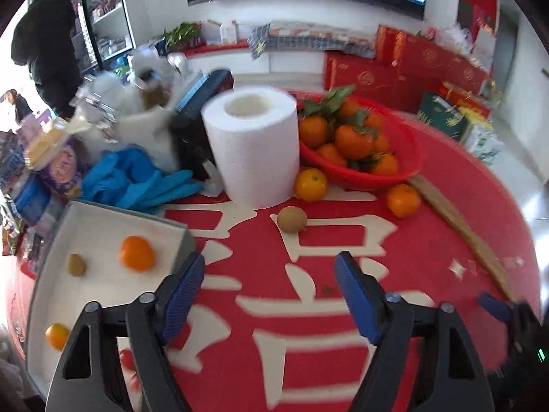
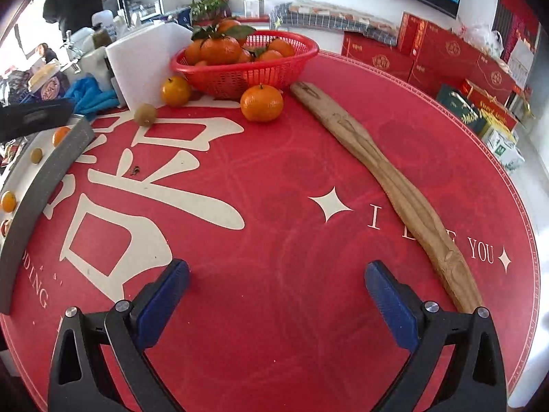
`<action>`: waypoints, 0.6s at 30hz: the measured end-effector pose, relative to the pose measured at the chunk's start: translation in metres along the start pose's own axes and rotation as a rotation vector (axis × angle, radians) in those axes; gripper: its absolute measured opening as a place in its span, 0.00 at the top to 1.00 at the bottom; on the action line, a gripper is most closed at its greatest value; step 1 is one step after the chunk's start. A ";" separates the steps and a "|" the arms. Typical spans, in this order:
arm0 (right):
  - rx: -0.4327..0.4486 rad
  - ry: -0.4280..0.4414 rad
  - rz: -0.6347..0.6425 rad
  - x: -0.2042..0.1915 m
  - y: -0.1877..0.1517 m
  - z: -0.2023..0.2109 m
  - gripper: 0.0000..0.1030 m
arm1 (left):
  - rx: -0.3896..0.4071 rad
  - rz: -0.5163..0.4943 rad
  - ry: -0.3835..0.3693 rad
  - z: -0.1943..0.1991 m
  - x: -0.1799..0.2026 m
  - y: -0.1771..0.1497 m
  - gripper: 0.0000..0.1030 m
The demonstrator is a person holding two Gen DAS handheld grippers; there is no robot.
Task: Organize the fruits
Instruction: 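Move both open tools back to the table, the left tool toward a brown kiwi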
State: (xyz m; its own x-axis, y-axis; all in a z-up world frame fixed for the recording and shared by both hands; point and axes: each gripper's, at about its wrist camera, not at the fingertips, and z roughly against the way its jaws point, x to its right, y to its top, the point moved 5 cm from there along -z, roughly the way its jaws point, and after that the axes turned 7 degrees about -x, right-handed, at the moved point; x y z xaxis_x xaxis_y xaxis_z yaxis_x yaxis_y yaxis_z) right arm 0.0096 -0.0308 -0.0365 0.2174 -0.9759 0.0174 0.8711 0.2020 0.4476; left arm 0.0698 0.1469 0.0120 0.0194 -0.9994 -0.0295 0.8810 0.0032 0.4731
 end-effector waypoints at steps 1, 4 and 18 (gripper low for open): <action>0.003 0.000 0.000 -0.001 0.000 0.000 0.00 | -0.018 0.001 -0.002 -0.011 0.002 0.002 0.27; 0.005 -0.001 -0.003 -0.002 0.000 -0.002 0.00 | -0.041 0.016 0.006 -0.036 0.004 0.009 0.28; 0.014 0.023 0.012 -0.001 0.007 -0.008 0.00 | -0.004 0.040 -0.018 -0.062 0.007 0.022 0.66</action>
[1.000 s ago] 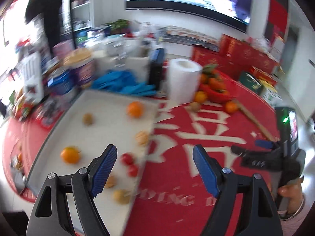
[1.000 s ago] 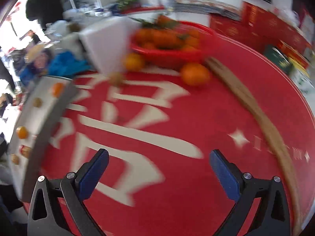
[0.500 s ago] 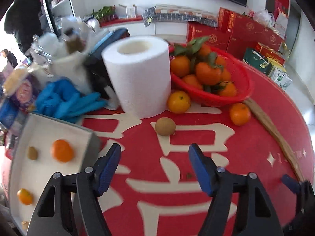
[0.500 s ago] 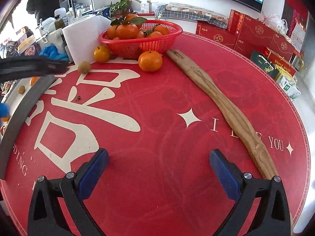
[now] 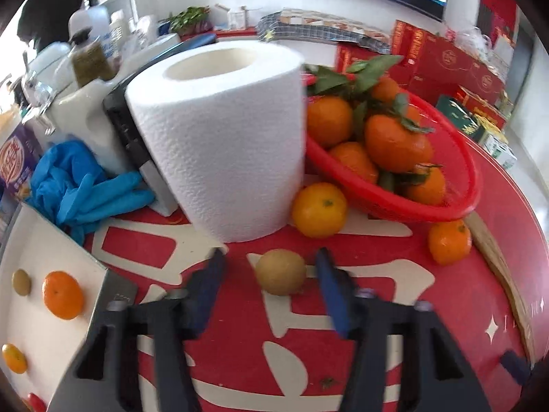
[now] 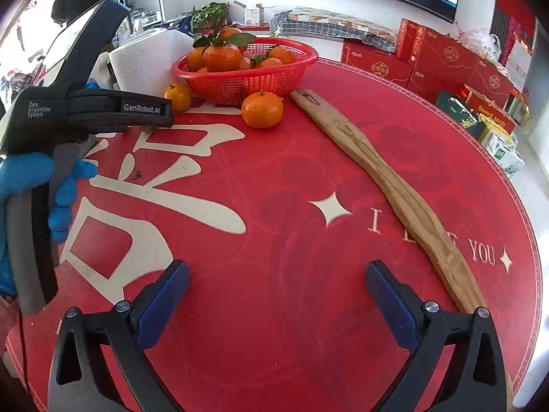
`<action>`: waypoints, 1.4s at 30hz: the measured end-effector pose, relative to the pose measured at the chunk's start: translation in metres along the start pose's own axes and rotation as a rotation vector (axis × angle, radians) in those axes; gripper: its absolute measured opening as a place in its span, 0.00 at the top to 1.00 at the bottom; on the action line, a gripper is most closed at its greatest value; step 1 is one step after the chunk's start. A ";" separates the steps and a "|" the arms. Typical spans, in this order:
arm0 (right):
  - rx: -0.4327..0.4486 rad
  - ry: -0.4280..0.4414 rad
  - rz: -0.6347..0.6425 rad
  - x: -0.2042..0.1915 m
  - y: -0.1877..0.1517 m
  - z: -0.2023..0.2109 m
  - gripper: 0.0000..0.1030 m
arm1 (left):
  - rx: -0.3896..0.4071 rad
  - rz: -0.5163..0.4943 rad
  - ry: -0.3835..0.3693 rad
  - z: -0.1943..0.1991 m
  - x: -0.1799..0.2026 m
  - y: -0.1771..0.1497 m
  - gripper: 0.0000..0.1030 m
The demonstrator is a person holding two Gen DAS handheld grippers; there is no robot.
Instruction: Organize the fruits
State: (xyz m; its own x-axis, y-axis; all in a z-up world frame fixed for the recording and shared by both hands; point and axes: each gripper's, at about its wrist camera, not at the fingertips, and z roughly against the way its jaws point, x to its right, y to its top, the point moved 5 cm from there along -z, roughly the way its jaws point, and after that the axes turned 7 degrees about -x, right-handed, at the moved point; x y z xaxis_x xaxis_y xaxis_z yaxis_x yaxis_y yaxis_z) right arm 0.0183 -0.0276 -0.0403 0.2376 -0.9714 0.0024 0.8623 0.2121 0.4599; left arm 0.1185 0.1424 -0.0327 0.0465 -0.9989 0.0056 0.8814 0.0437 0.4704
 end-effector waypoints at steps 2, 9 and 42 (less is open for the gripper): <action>0.005 0.048 -0.010 0.000 0.011 -0.003 0.00 | -0.001 -0.024 0.010 0.000 0.005 -0.003 0.71; 0.057 0.083 -0.060 -0.001 0.072 -0.022 0.00 | -0.056 0.047 -0.012 0.022 -0.024 -0.037 0.71; 0.054 0.088 -0.046 -0.038 -0.050 0.044 0.63 | 0.066 0.005 0.085 0.069 -0.041 -0.136 0.70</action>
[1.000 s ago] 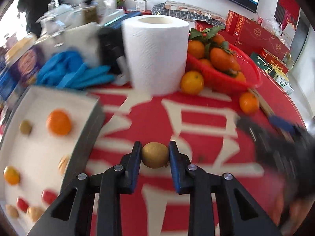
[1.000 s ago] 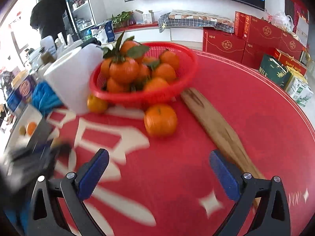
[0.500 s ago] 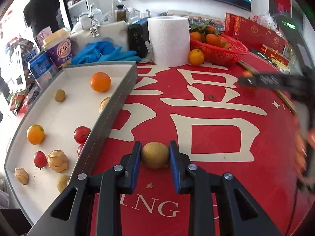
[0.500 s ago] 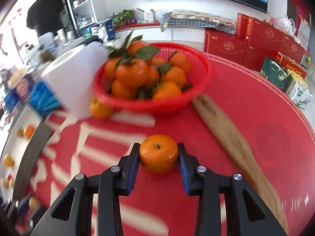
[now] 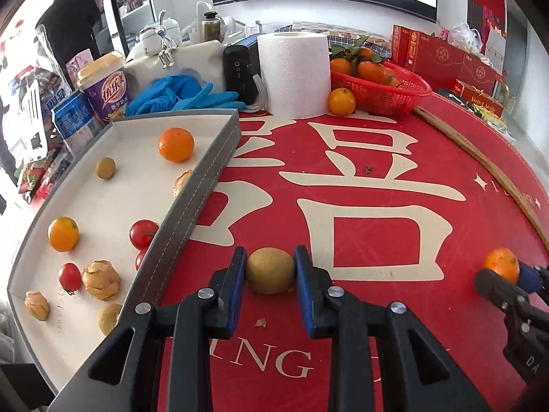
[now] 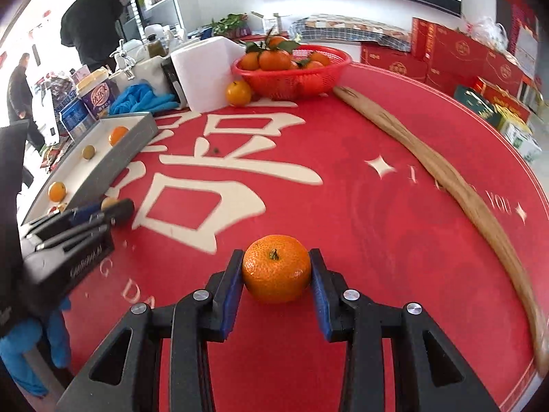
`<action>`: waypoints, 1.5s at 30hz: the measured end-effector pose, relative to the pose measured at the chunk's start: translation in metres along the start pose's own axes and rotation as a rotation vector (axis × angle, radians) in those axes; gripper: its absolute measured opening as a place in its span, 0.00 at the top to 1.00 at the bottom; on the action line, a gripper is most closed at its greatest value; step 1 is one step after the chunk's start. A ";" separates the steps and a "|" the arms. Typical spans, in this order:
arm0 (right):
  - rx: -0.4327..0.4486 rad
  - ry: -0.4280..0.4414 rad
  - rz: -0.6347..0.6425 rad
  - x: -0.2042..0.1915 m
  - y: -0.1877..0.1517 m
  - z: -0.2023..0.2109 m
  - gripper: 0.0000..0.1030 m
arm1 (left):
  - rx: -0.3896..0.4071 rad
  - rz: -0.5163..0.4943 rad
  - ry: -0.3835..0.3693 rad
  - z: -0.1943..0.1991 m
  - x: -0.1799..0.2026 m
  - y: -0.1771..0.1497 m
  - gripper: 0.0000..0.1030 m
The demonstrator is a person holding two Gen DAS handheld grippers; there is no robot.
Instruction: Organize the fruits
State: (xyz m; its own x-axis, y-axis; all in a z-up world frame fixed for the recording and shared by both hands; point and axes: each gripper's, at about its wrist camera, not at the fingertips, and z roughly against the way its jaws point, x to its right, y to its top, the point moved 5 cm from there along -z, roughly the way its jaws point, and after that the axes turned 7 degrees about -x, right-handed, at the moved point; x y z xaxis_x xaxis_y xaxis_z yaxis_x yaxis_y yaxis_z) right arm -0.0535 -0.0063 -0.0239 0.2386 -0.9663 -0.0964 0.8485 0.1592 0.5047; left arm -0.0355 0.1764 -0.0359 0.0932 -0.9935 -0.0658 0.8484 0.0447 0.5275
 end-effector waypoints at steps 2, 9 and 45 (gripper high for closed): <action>0.008 -0.012 -0.001 0.001 -0.004 0.002 0.63 | 0.000 0.000 0.000 0.000 0.000 0.000 0.70; 0.014 -0.034 0.012 0.000 -0.004 0.001 0.63 | 0.001 -0.006 0.010 0.000 0.001 0.000 0.70; 0.015 -0.022 0.007 -0.001 -0.004 0.001 0.63 | 0.002 -0.009 0.014 0.000 0.002 0.000 0.70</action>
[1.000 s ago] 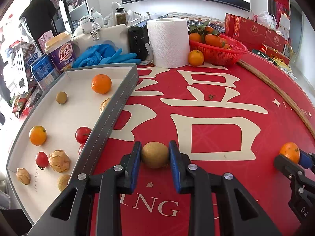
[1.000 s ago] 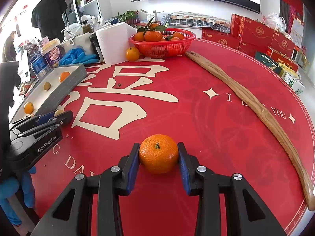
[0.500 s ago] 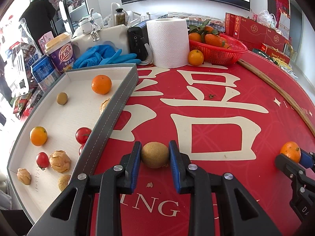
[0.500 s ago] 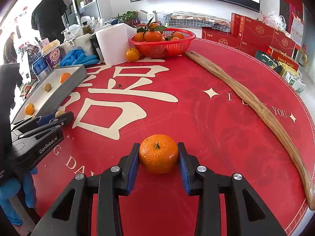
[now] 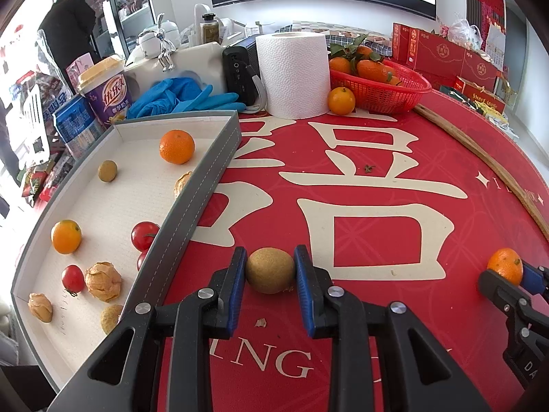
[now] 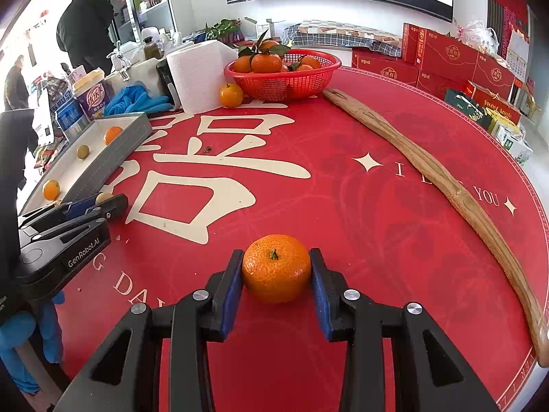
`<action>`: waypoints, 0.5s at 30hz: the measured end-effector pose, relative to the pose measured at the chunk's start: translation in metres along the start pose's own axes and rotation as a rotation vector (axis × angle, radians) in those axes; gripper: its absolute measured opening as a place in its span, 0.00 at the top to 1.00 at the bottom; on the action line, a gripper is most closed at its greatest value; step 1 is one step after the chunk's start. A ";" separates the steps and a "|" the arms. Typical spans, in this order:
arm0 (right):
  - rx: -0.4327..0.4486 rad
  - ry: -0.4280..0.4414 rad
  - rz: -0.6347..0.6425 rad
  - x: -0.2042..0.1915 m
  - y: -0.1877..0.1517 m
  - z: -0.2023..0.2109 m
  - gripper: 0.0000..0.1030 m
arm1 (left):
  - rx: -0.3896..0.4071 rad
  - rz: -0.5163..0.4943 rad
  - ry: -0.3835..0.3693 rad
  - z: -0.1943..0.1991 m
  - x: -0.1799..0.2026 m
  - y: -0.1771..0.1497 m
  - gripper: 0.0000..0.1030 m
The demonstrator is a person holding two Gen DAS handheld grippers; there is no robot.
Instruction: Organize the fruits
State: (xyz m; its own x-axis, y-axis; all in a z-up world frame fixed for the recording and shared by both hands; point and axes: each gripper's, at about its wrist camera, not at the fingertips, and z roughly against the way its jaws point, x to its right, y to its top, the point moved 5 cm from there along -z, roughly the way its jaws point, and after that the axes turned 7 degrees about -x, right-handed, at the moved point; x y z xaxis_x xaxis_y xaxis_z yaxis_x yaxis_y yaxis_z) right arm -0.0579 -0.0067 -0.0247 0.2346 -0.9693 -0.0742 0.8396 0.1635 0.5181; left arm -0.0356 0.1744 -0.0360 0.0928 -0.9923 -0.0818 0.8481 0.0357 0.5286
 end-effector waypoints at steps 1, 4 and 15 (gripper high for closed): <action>-0.004 0.000 0.006 0.000 0.000 0.000 0.63 | 0.000 0.002 -0.002 0.000 0.000 0.000 0.71; -0.025 0.036 -0.005 0.001 0.001 0.000 0.63 | -0.018 -0.001 -0.004 0.001 -0.001 -0.001 0.70; -0.073 0.121 -0.072 0.010 0.005 0.002 0.63 | -0.054 0.039 -0.063 0.013 -0.016 0.001 0.70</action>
State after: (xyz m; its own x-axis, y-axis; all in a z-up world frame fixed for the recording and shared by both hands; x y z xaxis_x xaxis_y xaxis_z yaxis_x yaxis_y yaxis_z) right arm -0.0519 -0.0157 -0.0214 0.2255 -0.9506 -0.2133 0.8889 0.1112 0.4443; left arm -0.0436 0.1892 -0.0231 0.0950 -0.9954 -0.0081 0.8714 0.0792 0.4841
